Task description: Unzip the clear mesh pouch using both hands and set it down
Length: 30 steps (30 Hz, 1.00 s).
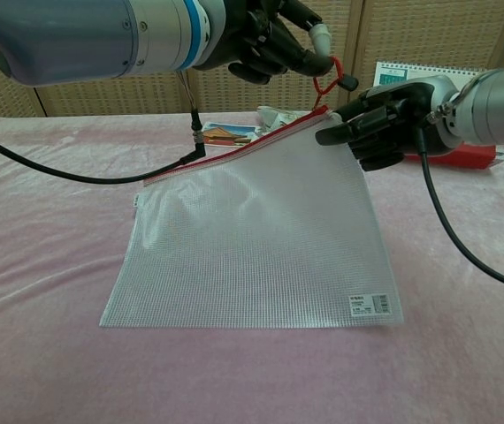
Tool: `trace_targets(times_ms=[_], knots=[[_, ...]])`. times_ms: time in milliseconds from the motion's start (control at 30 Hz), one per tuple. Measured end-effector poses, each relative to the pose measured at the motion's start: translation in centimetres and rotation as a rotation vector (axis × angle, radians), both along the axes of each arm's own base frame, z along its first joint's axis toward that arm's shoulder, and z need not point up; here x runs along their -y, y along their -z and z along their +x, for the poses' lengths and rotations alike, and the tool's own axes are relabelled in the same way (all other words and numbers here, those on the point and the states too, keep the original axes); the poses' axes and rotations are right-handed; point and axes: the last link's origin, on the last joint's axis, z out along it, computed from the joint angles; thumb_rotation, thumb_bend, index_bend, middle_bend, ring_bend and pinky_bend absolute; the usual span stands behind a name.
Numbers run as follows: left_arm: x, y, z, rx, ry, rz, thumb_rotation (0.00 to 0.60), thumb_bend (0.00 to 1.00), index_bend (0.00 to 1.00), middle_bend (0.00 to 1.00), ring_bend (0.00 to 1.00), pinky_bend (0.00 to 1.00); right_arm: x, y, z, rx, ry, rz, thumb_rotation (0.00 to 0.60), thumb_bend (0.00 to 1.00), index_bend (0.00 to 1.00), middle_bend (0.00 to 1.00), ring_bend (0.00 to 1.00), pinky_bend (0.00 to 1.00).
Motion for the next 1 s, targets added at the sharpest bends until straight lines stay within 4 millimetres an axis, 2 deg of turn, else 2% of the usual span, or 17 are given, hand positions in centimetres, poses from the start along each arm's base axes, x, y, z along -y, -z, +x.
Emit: trace_targets(times_ms=[233,1000], knots=[[-0.6,0.0,-1.0,-0.009,-0.025,0.011,0.6,0.69,0.86,1.0,0.93,1.0,-0.3,-0.6,-0.2,0.031,0.017,0.01,0.6,0.79,0.83,1.0,1.0,1.0],[-4.0,-1.0,-7.9,-0.065,-0.167,0.045,0.6,0.69,0.86,1.0,0.93,1.0,-0.4,-4.2,-0.3,0.233,0.083,0.064,0.6,0.83,0.85,1.0,1.0,1.0]])
